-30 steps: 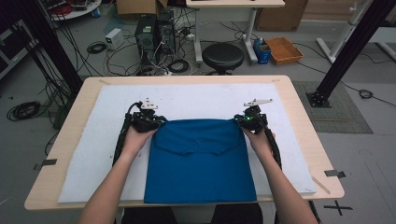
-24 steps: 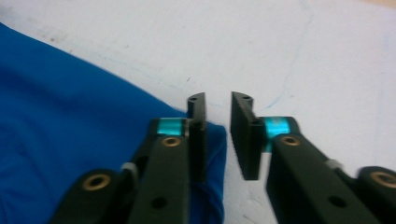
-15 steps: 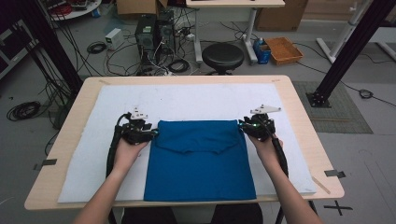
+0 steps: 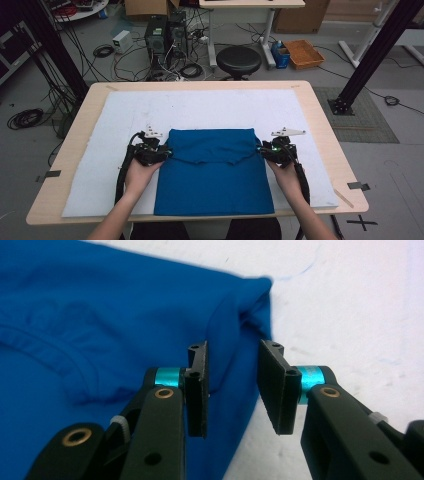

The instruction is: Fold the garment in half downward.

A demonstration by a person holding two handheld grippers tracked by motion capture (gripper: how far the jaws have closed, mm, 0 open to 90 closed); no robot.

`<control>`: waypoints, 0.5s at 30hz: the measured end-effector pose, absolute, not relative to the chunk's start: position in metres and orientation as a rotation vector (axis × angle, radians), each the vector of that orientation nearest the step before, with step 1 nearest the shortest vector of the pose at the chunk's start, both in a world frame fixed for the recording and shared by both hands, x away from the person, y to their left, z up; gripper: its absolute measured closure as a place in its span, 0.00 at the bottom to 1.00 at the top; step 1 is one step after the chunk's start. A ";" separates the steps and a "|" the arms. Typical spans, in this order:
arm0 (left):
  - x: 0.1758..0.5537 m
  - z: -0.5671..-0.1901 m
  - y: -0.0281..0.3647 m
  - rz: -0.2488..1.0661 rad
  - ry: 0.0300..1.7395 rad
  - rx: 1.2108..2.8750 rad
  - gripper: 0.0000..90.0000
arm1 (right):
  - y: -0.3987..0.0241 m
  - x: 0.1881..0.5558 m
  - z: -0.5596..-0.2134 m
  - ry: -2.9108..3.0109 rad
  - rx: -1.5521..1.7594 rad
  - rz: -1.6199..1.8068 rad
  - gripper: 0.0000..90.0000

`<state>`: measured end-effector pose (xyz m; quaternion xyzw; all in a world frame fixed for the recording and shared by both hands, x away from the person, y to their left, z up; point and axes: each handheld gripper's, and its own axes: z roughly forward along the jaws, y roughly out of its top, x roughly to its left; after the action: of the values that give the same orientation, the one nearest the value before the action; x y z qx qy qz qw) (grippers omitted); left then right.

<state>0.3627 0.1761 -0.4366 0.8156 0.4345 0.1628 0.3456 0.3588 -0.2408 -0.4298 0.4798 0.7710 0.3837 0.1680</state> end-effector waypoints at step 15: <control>0.362 -0.431 0.174 0.412 1.080 2.101 0.96 | -0.224 0.364 -0.436 2.243 1.291 1.041 0.97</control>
<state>0.3617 0.1744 -0.4310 0.8164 0.4195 0.1601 0.3632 0.3640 -0.2242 -0.4361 0.4556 0.7917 0.3675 0.1749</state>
